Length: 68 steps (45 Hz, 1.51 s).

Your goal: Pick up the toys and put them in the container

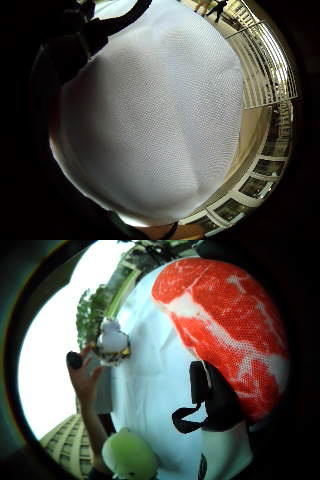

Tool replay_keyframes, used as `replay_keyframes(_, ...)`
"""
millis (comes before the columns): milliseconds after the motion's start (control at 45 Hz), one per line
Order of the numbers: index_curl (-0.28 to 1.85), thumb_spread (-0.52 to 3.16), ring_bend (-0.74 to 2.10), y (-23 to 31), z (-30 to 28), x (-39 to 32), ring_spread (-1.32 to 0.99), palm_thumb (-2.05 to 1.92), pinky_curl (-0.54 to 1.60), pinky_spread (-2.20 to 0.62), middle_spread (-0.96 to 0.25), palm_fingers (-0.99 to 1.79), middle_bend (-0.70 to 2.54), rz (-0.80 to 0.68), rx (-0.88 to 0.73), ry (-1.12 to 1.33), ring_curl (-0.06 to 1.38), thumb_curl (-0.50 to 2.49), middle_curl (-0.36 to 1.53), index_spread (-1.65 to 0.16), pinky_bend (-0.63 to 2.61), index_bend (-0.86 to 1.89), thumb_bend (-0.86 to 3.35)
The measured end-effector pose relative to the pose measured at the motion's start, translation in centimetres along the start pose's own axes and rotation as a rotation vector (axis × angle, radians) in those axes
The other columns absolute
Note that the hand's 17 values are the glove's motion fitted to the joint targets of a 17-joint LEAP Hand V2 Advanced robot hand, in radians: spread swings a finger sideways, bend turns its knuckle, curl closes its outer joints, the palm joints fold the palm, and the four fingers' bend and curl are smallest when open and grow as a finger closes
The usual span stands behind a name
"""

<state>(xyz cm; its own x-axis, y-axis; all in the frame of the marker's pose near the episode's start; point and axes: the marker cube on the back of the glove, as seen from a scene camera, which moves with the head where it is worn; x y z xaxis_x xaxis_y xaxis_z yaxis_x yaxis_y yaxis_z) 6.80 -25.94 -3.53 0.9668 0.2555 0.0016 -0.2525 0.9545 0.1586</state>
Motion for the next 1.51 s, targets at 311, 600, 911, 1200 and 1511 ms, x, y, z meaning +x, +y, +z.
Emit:
replay_keyframes(311, 0.3, 1.22, 0.9, 0.2, -0.9, -1.3, -0.33, 0.67, 0.42, -0.35, -0.18, 0.31, 0.31, -0.172, 0.084, -0.012, 0.39, 0.54, 0.55, -0.31, 1.09, 0.2, 0.38)
replay_keyframes(600, 0.39, 1.31, 0.39, 9.9, -9.1, -5.3, -0.17, 0.2, 0.31, -0.1, -0.1, -0.11, 0.35, -0.141, -0.068, 0.049, 0.24, 0.35, 0.55, -0.31, 0.72, 0.4, 0.07)
replay_keyframes(911, 0.39, 1.29, 0.27, 15.8, -14.7, -6.7, -0.23, -0.08, 0.28, -0.09, -0.09, -0.09, 0.25, -0.269, 0.005, 0.078, 0.23, 0.24, 0.5, -0.26, 0.61, 0.21, -0.06)
replay_keyframes(1200, 0.37, 1.24, 0.22, 14.6, -21.3, -19.0, -0.29, -0.15, 0.3, -0.15, -0.09, -0.06, 0.19, -0.365, 0.005, 0.114, 0.24, 0.16, 0.47, -0.22, 0.59, 0.15, -0.1)
replay_keyframes(1511, 0.36, 1.12, 0.18, 10.0, -22.4, -30.1, -0.3, -0.18, 0.31, -0.15, -0.09, -0.09, 0.17, -0.363, 0.017, 0.151, 0.25, 0.1, 0.44, -0.21, 0.56, 0.16, -0.11)
